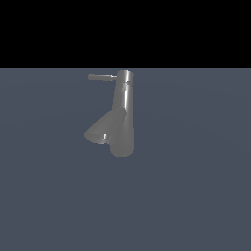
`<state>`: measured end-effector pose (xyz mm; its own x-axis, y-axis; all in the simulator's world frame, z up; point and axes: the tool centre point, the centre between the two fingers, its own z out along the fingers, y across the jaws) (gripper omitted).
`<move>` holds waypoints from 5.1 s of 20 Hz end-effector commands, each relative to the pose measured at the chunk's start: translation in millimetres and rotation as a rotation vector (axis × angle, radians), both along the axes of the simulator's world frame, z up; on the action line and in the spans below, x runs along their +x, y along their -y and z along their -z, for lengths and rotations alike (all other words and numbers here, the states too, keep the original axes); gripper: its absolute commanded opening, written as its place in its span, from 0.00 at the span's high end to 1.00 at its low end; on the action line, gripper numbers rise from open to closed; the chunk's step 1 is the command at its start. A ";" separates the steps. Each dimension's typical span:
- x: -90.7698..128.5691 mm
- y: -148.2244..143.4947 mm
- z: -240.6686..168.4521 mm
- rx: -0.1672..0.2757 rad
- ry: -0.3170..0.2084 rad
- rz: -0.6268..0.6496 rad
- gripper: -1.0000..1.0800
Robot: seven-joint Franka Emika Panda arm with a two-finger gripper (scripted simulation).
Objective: Turn on the faucet by rotating a designated handle.
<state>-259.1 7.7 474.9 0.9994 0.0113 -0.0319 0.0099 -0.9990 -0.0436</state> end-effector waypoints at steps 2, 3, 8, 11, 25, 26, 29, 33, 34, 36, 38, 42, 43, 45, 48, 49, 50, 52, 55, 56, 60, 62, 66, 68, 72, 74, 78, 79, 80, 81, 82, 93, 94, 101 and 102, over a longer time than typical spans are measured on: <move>0.0 -0.1 -0.1 0.000 0.000 0.001 1.00; 0.1 -0.2 -0.6 0.000 0.001 0.003 1.00; 1.4 -2.3 -7.1 -0.002 0.017 0.033 1.00; 3.0 -5.0 -14.3 -0.005 0.034 0.066 1.00; 21.6 -37.6 -66.7 -0.030 0.171 0.348 1.00; 23.8 -41.1 -70.0 -0.032 0.181 0.370 1.00; 31.2 -51.9 -78.6 -0.039 0.209 0.437 1.00; 43.1 -67.0 -86.9 -0.048 0.242 0.522 1.00; 46.5 -70.8 -88.3 -0.050 0.250 0.542 1.00; 53.7 -78.6 -90.4 -0.054 0.263 0.583 1.00; 61.5 -86.2 -91.5 -0.059 0.275 0.623 1.00; 79.1 -101.1 -90.4 -0.067 0.295 0.702 1.00; 83.9 -104.7 -89.5 -0.069 0.299 0.721 1.00; 93.9 -111.6 -86.8 -0.073 0.305 0.759 1.00; 110.0 -121.2 -80.7 -0.078 0.311 0.815 1.00; 115.6 -124.2 -78.1 -0.080 0.313 0.834 1.00; 121.4 -127.0 -75.2 -0.082 0.313 0.852 1.00; 133.2 -132.3 -68.7 -0.085 0.314 0.889 1.00; 151.7 -138.9 -56.9 -0.089 0.310 0.945 1.00; 158.0 -140.8 -52.5 -0.090 0.308 0.963 1.00; 183.9 -146.5 -32.2 -0.093 0.295 1.037 1.00; 197.0 -148.2 -20.6 -0.094 0.286 1.075 1.00; 223.2 -149.2 5.2 -0.095 0.261 1.150 1.00; 236.2 -148.5 19.3 -0.094 0.246 1.189 1.00; 261.4 -144.7 49.7 -0.091 0.209 1.268 1.00; 273.5 -141.8 65.8 -0.088 0.188 1.308 1.00; 296.4 -133.9 99.6 -0.081 0.139 1.390 1.00; 301.8 -131.5 108.3 -0.078 0.125 1.411 1.00; 307.1 -129.0 117.1 -0.076 0.112 1.433 1.00; 312.3 -126.4 125.9 -0.073 0.097 1.454 1.00; 317.3 -123.6 134.8 -0.070 0.082 1.476 1.00; 352.0 -97.9 207.7 -0.035 -0.057 1.656 1.00; 353.6 -96.3 211.7 -0.032 -0.065 1.667 1.00; 360.5 -89.3 229.4 -0.021 -0.105 1.713 1.00; 360.8 -88.9 230.2 -0.020 -0.107 1.714 1.00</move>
